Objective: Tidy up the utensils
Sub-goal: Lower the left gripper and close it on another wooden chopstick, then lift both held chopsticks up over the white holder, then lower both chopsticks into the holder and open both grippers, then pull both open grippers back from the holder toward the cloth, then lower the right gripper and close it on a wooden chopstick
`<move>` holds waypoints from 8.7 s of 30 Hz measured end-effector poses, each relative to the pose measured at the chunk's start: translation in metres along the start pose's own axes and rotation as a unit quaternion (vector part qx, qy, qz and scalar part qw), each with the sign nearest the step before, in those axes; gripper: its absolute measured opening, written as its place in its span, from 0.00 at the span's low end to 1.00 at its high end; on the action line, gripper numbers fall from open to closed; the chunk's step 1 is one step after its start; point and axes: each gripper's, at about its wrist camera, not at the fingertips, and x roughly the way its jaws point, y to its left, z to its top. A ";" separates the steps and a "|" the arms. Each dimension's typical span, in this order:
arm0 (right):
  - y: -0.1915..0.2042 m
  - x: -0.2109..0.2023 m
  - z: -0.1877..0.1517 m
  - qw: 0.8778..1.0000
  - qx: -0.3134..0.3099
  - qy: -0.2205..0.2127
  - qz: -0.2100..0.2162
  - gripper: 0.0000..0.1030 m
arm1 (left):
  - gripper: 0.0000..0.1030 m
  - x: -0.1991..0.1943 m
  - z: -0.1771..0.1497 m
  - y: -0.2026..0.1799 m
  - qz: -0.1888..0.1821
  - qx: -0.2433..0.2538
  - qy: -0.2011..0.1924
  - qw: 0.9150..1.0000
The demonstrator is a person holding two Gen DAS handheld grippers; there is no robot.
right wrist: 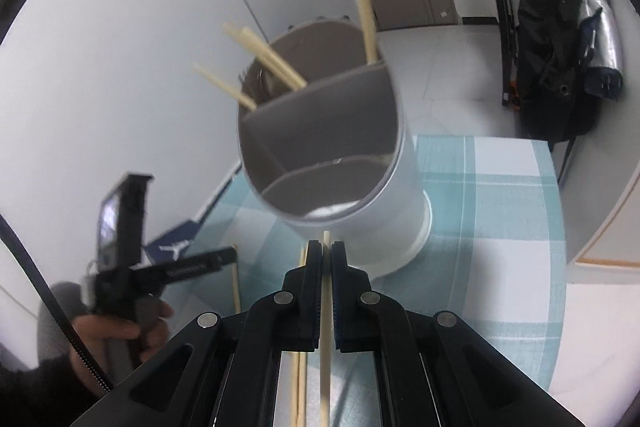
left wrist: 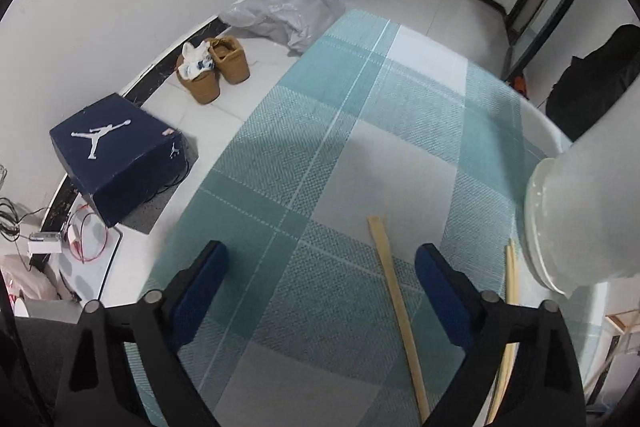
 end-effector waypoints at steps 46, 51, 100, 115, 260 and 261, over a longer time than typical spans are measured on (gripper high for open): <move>0.020 -0.034 -0.001 0.996 -0.021 -0.081 -0.023 0.04 | 0.02 -0.093 -0.003 -0.027 -0.174 0.002 -0.167 0.970; 0.025 -0.041 -0.003 0.994 -0.023 -0.096 -0.040 0.04 | 0.02 -0.109 -0.009 -0.027 -0.182 0.015 -0.193 0.964; 0.044 -0.139 0.082 0.972 -0.012 -0.233 -0.030 0.03 | 0.02 -0.216 0.045 -0.070 -0.263 0.053 -0.397 0.878; 0.024 -0.093 0.170 0.966 -0.006 -0.257 -0.010 0.03 | 0.02 -0.182 0.074 -0.105 -0.233 0.064 -0.457 0.856; 0.080 0.093 -0.072 0.967 -0.160 0.144 -0.139 0.23 | 0.97 -0.085 -0.009 0.030 -0.120 -0.013 -0.188 0.975; 0.082 0.095 -0.071 0.966 -0.161 0.146 -0.138 0.20 | 0.97 -0.085 -0.009 0.031 -0.119 -0.015 -0.188 0.975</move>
